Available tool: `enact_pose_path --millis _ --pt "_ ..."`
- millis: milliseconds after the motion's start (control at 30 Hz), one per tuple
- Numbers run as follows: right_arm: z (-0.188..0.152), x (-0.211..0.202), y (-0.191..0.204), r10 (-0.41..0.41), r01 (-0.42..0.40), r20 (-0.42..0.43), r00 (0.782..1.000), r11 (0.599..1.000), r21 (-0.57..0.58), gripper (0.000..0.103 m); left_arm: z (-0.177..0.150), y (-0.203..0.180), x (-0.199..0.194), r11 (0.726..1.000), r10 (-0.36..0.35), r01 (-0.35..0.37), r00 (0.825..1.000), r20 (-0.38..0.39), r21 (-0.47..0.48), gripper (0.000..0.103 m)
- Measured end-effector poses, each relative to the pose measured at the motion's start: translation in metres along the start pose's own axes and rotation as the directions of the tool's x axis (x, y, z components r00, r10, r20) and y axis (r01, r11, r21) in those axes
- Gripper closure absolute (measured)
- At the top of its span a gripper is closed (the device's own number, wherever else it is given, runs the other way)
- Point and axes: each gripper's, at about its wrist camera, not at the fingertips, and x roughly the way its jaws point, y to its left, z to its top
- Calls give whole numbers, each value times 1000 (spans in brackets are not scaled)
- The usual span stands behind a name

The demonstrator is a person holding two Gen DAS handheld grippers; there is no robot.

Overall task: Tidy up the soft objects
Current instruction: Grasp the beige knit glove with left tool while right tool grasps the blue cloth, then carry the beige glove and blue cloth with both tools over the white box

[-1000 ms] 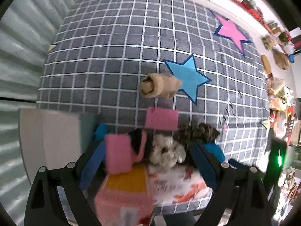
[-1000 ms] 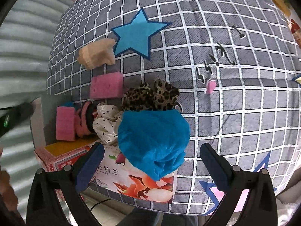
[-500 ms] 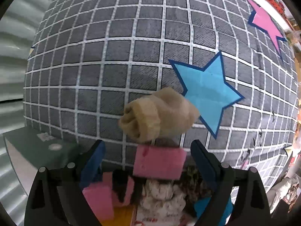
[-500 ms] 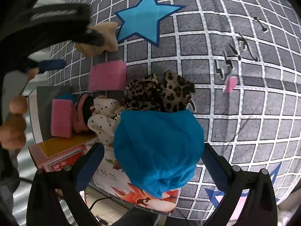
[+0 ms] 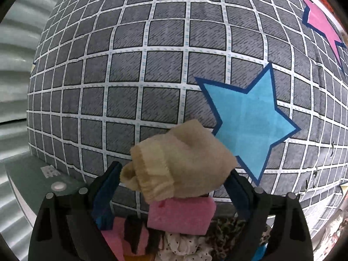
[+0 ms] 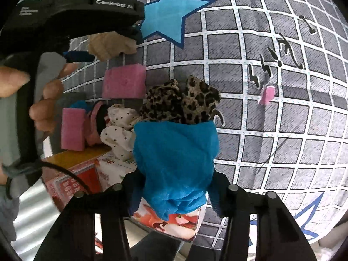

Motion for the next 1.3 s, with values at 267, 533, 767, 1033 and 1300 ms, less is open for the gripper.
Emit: enact_pose_path --millis 267,533,767,1033,1300 --pt "2 -32 -24 53 -55 58 997 998 35 57 13 -28 3 999 -48 48 999 -9 -4 69" --pt "1 -58 -53 42 -50 113 993 996 73 57 -2 -51 -40 993 -57 45 992 112 105 74" --pt "-3 -76 -68 42 -57 153 987 994 95 57 -27 -74 -81 983 -114 87 979 168 160 74" --pt "-14 -80 -76 -2 -15 168 986 995 101 57 -82 -83 -111 960 -132 72 968 211 270 73" --pt "-40 -78 -80 -40 21 161 986 993 116 57 -160 -51 -102 922 -153 64 967 206 382 73"
